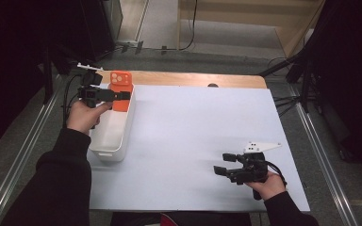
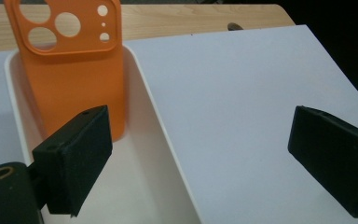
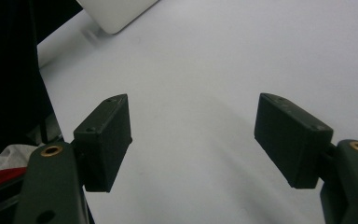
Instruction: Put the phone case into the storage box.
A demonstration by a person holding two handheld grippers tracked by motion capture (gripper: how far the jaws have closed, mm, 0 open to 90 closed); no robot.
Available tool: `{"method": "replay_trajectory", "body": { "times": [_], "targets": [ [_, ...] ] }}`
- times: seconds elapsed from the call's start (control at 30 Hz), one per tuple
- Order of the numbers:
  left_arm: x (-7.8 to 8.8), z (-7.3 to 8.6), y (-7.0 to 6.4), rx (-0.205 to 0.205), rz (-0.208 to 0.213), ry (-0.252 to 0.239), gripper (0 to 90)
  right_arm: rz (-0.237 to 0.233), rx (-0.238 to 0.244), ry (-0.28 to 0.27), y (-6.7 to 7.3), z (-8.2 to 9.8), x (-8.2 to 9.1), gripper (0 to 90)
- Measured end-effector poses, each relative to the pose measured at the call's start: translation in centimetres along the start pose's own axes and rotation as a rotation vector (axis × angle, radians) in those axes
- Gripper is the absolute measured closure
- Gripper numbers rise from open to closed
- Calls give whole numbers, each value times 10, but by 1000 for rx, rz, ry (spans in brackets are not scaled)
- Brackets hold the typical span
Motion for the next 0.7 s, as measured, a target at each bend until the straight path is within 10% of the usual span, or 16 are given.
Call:
{"method": "replay_trajectory", "body": {
  "times": [0.7],
  "targets": [
    [2,21,-21,-60,92,13,62,-3,5,2,1,0,-1,262]
  ]
}}
Point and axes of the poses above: each handheld gripper's, and its own axes: x roughly backward along the jaws, z roughly out of its underside, y roughly to its left, the point moved 1 cm from there along -x, roughly forward along the jaws, and after that the axes turned 1 degree about -x, right-handed, at the moved point
